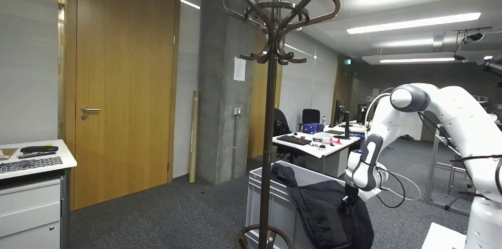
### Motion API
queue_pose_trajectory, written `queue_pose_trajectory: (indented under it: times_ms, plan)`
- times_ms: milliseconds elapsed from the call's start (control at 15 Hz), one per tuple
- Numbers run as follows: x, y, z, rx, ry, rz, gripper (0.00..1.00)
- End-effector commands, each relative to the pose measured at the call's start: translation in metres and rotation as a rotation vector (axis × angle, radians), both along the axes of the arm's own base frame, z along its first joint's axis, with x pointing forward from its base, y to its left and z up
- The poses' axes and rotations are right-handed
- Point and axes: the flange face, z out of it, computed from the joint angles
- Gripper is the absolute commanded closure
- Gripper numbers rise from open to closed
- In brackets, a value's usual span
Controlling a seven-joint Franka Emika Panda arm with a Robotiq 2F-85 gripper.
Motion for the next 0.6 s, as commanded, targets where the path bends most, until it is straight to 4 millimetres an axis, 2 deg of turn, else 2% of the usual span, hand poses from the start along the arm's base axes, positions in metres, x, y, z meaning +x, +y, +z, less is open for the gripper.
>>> queue_pose_trajectory:
  times_ms: [0, 200, 400, 533]
  plan:
    - [0.006, -0.005, 0.011, -0.002, -0.01, 0.011, 0.79]
    - [0.008, -0.01, 0.031, -0.007, -0.005, -0.016, 0.99]
    - [0.01, -0.02, 0.059, -0.02, 0.01, -0.072, 1.0]
    - [0.011, -0.029, 0.087, -0.04, 0.023, -0.138, 0.99]
